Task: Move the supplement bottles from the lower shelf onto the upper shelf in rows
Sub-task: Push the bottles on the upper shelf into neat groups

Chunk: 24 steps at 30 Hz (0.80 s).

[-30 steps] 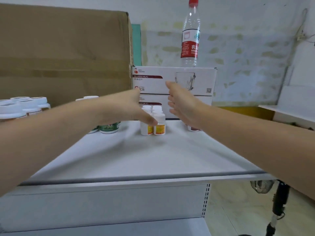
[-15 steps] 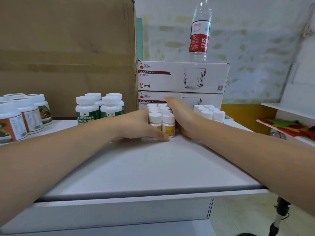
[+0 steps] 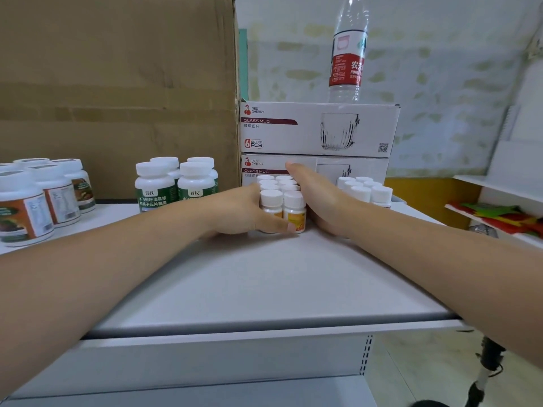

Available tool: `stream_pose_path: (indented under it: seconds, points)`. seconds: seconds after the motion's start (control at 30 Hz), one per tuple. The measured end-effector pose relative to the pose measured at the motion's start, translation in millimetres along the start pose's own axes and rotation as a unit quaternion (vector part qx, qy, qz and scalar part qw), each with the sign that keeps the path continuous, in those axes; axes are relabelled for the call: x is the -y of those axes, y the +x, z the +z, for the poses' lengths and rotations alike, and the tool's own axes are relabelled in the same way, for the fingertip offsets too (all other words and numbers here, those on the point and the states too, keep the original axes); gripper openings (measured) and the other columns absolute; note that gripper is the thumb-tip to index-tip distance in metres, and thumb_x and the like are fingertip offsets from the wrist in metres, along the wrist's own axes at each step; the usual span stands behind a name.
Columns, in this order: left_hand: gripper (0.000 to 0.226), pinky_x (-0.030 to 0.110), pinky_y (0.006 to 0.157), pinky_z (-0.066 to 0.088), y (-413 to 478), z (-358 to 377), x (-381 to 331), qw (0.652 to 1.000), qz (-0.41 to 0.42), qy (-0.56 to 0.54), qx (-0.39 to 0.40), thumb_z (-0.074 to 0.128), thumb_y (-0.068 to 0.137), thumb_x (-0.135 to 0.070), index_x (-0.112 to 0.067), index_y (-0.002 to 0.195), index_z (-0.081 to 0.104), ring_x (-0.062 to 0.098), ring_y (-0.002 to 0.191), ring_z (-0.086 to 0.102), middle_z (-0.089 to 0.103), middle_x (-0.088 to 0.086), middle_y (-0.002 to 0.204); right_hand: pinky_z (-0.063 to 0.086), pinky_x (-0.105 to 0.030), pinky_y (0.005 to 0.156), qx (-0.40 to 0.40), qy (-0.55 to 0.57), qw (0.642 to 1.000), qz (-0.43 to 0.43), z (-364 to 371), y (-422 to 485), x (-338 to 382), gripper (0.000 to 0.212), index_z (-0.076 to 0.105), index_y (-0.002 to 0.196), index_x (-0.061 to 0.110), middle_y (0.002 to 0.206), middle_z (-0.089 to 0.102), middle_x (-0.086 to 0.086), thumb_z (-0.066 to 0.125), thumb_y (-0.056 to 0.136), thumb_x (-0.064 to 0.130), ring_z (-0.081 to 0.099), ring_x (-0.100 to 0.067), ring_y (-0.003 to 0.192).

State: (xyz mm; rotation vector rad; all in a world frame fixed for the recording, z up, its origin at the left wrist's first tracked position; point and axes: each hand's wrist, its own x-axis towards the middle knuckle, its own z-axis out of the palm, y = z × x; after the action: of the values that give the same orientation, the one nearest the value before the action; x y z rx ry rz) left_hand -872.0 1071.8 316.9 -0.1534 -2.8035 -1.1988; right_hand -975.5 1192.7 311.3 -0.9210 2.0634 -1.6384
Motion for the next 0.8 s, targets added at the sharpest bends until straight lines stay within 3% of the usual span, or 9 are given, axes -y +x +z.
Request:
stream_pose_path:
  seconds: [0.23,0.53,0.7,0.8]
  points:
    - [0.041,0.006,0.083,0.047,4.2,-3.7,2.7,1.000,0.009,0.002,0.010,0.080,0.078,-0.020,-0.035,0.112,0.061,-0.004,0.099,0.064,0.071,-0.018,0.107,0.044,-0.039,0.106,-0.004,-0.009,1.000,-0.006,-0.6,-5.8,3.2,0.046,0.069,0.096,0.019,0.112,0.073,-0.005,0.030,0.102,0.044,0.067,-0.022,0.107]
    - [0.037,0.000,0.079,0.043,9.1,-2.9,7.0,0.999,-0.001,0.037,0.010,0.079,0.079,-0.025,-0.038,0.110,0.061,-0.009,0.095,0.062,0.070,-0.022,0.106,0.041,-0.045,0.109,-0.025,-0.022,0.999,0.010,1.8,-3.2,3.9,0.053,0.068,0.115,0.017,0.117,0.071,-0.005,0.032,0.096,0.051,0.066,-0.024,0.110]
    - [0.040,0.008,0.088,0.045,5.5,-2.5,4.2,0.998,-0.018,0.052,-0.003,0.080,0.078,-0.025,-0.036,0.112,0.061,-0.007,0.097,0.062,0.069,-0.023,0.105,0.041,-0.046,0.108,-0.036,-0.040,0.998,0.021,2.8,-6.7,7.4,0.064,0.065,0.119,0.021,0.121,0.069,-0.004,0.034,0.082,0.062,0.064,-0.025,0.112]
    - [0.035,-0.001,0.074,0.043,0.7,-2.9,-3.8,0.997,-0.037,0.056,-0.034,0.082,0.076,-0.029,-0.040,0.096,0.056,-0.007,0.089,0.061,0.066,-0.030,0.092,0.031,-0.046,0.114,-0.049,-0.046,0.998,0.006,2.1,-11.2,15.3,0.079,0.052,0.136,0.025,0.142,0.054,0.000,0.032,0.076,0.071,0.051,-0.021,0.128]
